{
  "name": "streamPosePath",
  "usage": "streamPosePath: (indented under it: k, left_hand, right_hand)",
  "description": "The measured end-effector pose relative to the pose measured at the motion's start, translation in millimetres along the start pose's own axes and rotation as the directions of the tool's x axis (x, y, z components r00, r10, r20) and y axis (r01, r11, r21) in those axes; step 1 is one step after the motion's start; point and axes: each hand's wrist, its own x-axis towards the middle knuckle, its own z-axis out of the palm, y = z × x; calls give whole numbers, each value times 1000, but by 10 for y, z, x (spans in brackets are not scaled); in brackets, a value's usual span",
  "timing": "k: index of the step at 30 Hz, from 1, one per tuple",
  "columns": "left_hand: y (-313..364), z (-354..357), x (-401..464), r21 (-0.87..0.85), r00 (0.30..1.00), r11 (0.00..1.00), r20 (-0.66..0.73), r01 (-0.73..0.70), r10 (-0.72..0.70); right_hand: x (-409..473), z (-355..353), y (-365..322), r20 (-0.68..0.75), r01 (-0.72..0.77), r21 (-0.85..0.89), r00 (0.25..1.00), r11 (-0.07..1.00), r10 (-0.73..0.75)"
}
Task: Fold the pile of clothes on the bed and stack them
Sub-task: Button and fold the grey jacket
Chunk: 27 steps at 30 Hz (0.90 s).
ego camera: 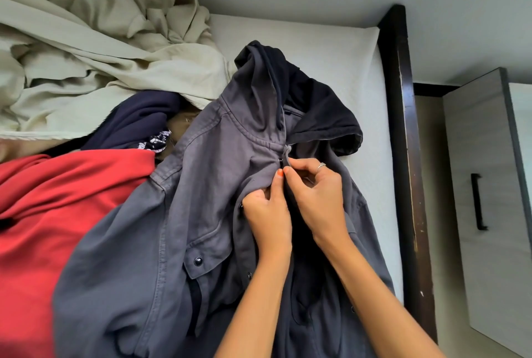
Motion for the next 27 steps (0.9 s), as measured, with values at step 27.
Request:
streamPosePath:
  k: [27]
  left_hand:
    - [-173, -8, -150, -396, 852, 754, 259, 524, -455]
  right_hand:
    - [-5, -138, 293, 207, 137, -499, 978, 856, -37]
